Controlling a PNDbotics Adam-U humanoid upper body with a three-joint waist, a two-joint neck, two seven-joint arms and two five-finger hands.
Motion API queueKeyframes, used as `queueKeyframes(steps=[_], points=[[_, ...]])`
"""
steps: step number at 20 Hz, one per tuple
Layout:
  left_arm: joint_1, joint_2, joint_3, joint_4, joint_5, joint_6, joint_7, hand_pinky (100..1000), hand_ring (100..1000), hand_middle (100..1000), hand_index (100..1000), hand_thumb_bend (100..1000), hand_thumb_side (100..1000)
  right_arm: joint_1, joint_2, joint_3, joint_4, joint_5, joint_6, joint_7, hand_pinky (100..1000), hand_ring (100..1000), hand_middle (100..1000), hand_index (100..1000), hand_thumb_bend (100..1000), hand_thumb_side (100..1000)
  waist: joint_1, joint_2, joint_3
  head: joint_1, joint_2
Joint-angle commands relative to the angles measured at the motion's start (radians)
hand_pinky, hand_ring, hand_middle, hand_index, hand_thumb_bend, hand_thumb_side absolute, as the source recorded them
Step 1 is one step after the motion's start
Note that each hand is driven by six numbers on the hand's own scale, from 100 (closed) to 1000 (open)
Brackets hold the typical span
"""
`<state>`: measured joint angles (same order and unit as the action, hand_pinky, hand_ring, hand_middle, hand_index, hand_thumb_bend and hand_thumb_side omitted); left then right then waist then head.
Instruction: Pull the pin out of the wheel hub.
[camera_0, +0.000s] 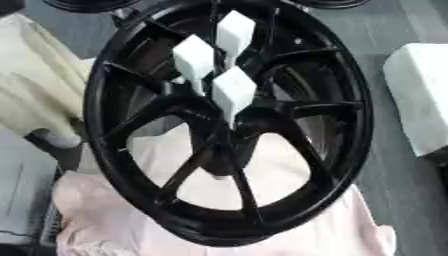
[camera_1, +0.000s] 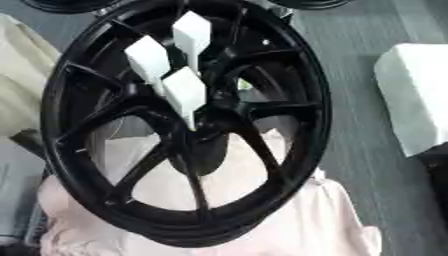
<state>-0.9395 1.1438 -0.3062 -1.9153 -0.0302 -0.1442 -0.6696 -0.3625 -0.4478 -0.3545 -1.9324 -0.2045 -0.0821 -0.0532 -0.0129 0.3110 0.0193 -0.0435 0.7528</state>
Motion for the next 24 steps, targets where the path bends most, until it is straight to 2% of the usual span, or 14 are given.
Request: queueKeyframes(steps=[1, 5, 10, 17, 23, 24], points=[[-0.062, -0.019, -0.030, 0.034, 0.029, -0.003, -0.108, 722, 661, 687, 822, 437, 665, -0.006, -0.040, -0.001, -0.005, 0.001, -0.003, 0.008, 762, 548, 499, 535, 375, 291, 0.004, -0.023, 0.004, -0.003, -0.020], [-0.115, -0.055, -0.073, 0.056, 0.067, 0.011, -0.170, 716, 657, 685, 831, 441, 662, -0.008, -0.041, 0.002, -0.002, 0.002, -0.005, 0.014, 762, 547, 499, 535, 373, 293, 0.005, -0.017, 0.006, 0.000, -0.032], [-0.106, -0.043, -0.104, 0.002, 0.090, 0.018, -0.197, 712, 656, 711, 840, 459, 639, -0.009, -0.040, 0.003, 0.001, 0.005, -0.007, 0.021, 762, 546, 498, 533, 371, 301, 0.006, -0.006, 0.004, 0.001, -0.023], [-0.041, 0.016, -0.100, -0.083, 0.129, 0.073, -0.140, 667, 625, 713, 838, 464, 607, -0.013, -0.033, 0.009, 0.000, 0.006, -0.007, 0.034, 763, 544, 496, 532, 368, 309, 0.010, 0.011, -0.003, 0.014, -0.020], [-0.043, 0.017, -0.123, -0.085, 0.081, 0.092, -0.061, 682, 642, 728, 839, 457, 548, -0.014, -0.031, 0.012, 0.002, 0.007, -0.008, 0.042, 763, 544, 495, 531, 366, 311, 0.010, 0.016, -0.006, 0.016, -0.017], [-0.046, 0.014, -0.127, -0.085, 0.069, 0.089, -0.045, 692, 654, 734, 836, 460, 510, -0.014, -0.031, 0.012, 0.003, 0.008, -0.008, 0.043, 764, 543, 494, 531, 365, 313, 0.010, 0.017, -0.006, 0.018, -0.015]])
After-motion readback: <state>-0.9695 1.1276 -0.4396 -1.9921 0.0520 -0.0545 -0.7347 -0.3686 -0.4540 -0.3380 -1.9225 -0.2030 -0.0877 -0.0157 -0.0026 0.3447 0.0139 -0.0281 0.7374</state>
